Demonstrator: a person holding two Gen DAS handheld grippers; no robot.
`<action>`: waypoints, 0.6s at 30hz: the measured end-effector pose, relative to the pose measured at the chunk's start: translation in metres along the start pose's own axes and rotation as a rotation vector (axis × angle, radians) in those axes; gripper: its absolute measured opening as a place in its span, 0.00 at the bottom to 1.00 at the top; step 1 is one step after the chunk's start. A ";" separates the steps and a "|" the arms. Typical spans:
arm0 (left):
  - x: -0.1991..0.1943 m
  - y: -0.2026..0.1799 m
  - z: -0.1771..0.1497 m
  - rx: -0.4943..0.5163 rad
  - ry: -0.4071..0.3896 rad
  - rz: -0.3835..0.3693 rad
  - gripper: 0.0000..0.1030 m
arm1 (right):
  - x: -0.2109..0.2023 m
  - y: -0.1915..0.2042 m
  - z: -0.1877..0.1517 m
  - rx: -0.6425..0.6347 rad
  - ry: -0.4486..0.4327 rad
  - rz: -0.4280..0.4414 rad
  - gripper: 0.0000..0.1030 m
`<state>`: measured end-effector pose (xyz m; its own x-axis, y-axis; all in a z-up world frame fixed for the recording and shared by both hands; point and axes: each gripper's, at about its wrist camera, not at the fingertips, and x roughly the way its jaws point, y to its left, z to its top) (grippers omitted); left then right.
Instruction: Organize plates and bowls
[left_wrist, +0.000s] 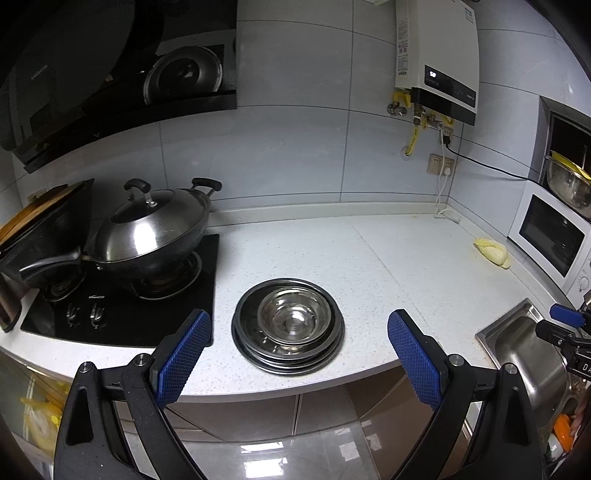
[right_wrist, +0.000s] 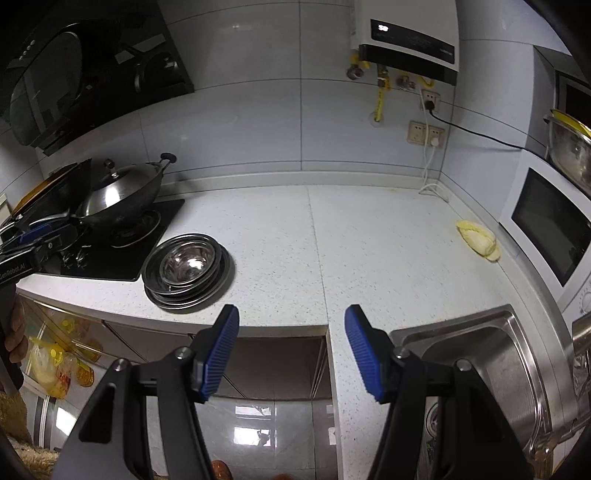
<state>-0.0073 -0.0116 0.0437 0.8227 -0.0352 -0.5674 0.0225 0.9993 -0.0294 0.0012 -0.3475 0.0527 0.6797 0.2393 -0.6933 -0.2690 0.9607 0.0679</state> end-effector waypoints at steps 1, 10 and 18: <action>-0.003 0.001 -0.001 -0.002 -0.004 0.009 0.91 | 0.000 0.001 0.000 -0.009 -0.003 0.006 0.56; -0.016 0.018 -0.008 -0.047 -0.024 0.079 0.91 | 0.005 0.016 0.006 -0.095 -0.016 0.061 0.56; -0.022 0.030 -0.014 -0.075 -0.028 0.117 0.91 | 0.011 0.026 0.009 -0.127 -0.012 0.113 0.56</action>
<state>-0.0329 0.0189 0.0433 0.8326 0.0830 -0.5476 -0.1165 0.9928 -0.0267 0.0080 -0.3185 0.0532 0.6484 0.3471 -0.6776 -0.4275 0.9025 0.0533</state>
